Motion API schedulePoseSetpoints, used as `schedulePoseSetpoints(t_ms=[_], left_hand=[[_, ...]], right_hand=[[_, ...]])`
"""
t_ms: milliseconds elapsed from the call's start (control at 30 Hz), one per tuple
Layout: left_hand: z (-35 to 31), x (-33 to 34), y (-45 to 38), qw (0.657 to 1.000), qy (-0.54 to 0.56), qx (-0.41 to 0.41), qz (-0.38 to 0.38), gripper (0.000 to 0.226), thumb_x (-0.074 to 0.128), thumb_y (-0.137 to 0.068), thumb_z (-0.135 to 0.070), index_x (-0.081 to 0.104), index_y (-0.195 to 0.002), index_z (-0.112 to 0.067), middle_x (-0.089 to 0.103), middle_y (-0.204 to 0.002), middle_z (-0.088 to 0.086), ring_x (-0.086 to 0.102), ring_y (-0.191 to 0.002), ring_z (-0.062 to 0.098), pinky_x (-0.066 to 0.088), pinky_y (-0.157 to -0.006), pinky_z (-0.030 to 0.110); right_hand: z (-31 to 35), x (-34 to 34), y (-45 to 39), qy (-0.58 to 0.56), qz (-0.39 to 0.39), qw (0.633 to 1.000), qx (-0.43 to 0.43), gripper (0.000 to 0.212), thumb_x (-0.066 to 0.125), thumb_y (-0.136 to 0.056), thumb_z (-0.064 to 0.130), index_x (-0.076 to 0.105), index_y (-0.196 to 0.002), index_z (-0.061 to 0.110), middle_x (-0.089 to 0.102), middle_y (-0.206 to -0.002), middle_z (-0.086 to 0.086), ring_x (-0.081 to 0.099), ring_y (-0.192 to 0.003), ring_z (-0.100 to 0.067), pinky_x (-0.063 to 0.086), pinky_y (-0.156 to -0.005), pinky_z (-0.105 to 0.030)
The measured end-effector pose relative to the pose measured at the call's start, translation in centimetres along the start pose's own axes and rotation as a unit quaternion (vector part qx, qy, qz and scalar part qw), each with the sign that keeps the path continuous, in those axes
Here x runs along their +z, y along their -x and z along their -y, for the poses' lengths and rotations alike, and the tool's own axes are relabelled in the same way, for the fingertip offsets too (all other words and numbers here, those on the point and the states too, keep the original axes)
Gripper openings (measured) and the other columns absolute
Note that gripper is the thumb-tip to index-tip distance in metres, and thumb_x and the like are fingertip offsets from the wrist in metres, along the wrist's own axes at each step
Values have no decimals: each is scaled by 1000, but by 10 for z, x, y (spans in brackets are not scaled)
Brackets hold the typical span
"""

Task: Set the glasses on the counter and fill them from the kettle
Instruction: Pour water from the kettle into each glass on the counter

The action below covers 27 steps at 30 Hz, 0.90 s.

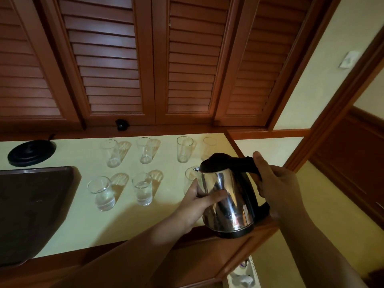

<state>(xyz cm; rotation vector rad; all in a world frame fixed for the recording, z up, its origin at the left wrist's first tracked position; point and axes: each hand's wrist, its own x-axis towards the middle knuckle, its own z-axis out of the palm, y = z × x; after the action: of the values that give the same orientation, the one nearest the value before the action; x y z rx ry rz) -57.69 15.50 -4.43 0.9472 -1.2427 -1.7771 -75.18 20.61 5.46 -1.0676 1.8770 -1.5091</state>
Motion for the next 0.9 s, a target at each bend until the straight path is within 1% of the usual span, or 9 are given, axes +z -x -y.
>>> schedulePoseSetpoints(t_ms=[133, 233, 367, 400, 467, 600, 767, 833, 900], left_hand=[[2, 5, -4, 1000, 7, -28, 5, 73, 97, -68, -45, 61, -129, -31, 81, -119, -2, 78, -109, 16, 61, -88, 34], [4, 6, -8, 999, 14, -40, 4, 75, 91, -65, -50, 62, -131, -31, 81, -122, 1, 77, -112, 22, 62, -84, 39], [8, 8, -13, 999, 22, -49, -1, 79, 89, -62, -54, 62, -132, -28, 80, -124, 5, 76, -116, 27, 63, -91, 49], [8, 9, -13, 998, 27, -53, -4, 79, 89, -61, -54, 62, -131, -29, 80, -125, 6, 76, -117, 28, 63, -92, 49], [10, 9, -16, 998, 35, -58, -8, 82, 89, -60, -54, 62, -132, -28, 80, -124, 6, 76, -117, 27, 63, -84, 42], [12, 12, -17, 997, 45, -64, -10, 83, 88, -58, -56, 64, -131, -25, 83, -111, 1, 78, -101, 18, 60, -69, 30], [14, 17, -16, 996, 65, -65, -2, 73, 86, -58, -53, 63, -121, -24, 83, -86, -8, 78, -77, 8, 60, -62, 27], [16, 18, -17, 995, 65, -69, -4, 72, 87, -61, -52, 64, -123, -24, 84, -97, -4, 80, -90, 14, 61, -69, 31], [19, 18, -19, 996, 61, -68, -12, 80, 87, -61, -54, 63, -130, -22, 84, -110, 1, 79, -104, 20, 62, -74, 35]], right_hand=[[3, -1, -4, 14, -1, 1000, 16, 59, 69, -94, 56, 58, -53, 16, 46, -41, 7, 45, -46, -16, 42, -60, -36], [7, 0, -8, 48, 0, 998, 30, 59, 66, -93, 61, 60, -56, 15, 47, -38, 9, 47, -49, -17, 44, -61, -37], [9, -1, -14, 81, 21, 996, 32, 64, 63, -91, 67, 65, -63, 10, 47, -40, 8, 47, -50, -17, 46, -61, -36], [9, 0, -16, 86, 25, 995, 32, 65, 62, -91, 67, 67, -66, 8, 48, -41, 8, 48, -50, -16, 46, -62, -36], [10, 1, -19, 90, 28, 995, 34, 66, 62, -92, 67, 71, -72, 5, 49, -41, 8, 49, -50, -15, 47, -62, -34], [10, 0, -25, 99, 40, 994, 27, 66, 62, -92, 66, 72, -75, 3, 55, -48, 3, 52, -54, -17, 47, -63, -31], [9, -3, -28, 106, 63, 992, 18, 66, 61, -93, 65, 70, -73, 3, 55, -53, -1, 51, -55, -18, 48, -65, -33], [9, -5, -28, 110, 71, 991, 16, 64, 60, -93, 66, 68, -70, 7, 54, -53, -1, 50, -52, -16, 47, -65, -33], [9, -7, -29, 109, 76, 991, 15, 65, 61, -93, 67, 69, -72, 5, 55, -54, -2, 50, -53, -16, 46, -66, -34]])
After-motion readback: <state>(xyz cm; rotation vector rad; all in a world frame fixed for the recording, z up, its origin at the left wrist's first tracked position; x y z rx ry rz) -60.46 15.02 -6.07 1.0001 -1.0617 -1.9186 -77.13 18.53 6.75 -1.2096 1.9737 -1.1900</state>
